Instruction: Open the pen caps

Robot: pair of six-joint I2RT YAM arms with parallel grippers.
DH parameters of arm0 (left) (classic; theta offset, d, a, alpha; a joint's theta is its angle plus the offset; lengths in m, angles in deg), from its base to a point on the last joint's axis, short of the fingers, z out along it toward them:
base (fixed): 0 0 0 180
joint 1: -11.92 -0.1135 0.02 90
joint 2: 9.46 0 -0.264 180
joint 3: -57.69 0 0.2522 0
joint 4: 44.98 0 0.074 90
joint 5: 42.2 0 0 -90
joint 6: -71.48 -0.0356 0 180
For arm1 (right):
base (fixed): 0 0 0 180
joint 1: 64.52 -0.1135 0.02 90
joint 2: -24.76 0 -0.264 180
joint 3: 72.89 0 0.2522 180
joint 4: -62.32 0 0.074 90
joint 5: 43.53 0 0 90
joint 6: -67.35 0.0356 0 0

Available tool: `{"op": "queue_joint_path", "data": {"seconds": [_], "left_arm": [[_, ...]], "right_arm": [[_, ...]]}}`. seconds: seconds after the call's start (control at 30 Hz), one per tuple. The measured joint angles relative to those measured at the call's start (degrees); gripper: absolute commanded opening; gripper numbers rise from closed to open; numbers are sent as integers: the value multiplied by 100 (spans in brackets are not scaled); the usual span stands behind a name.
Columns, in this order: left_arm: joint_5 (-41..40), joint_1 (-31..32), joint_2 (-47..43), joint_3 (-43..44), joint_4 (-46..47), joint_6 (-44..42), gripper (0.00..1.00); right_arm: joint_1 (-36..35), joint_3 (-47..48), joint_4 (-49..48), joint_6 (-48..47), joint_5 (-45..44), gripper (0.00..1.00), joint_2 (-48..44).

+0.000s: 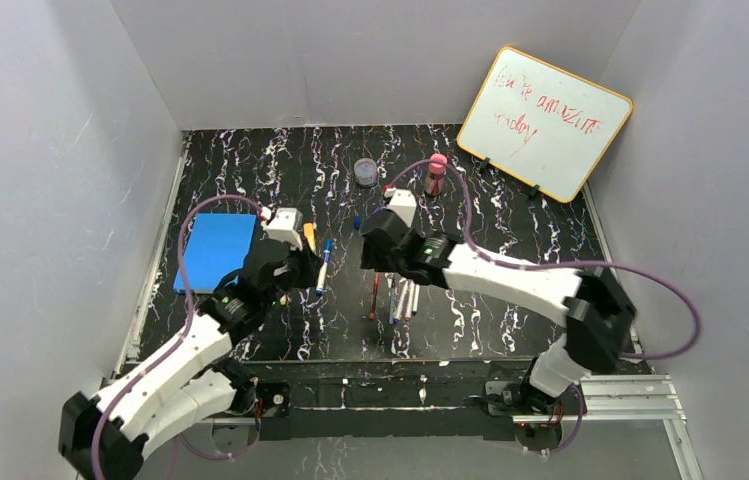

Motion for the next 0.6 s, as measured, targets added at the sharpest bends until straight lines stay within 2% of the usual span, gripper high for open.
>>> {"op": "queue_joint_path", "data": {"seconds": [0.1,0.27,0.37,0.43,0.6], "left_arm": [[-212,0,831,382,-33,109,0],[-678,-70,3045,2017,-247,195,3],[-654,-247,4024,2730,-232,186,7],[-612,-393,4601,3128,-286,170,9],[-306,-776,6107,4135,-433,66,13]], "right_arm": [[0,-356,-382,-546,-33,62,-861],[-4,-1556,-719,-1174,-332,67,-2205],[0,-2275,-739,-1309,-396,73,-2667],[2,-2686,-702,-1366,-315,81,-2962],[7,-2942,-693,-1467,22,89,-3370]]}}
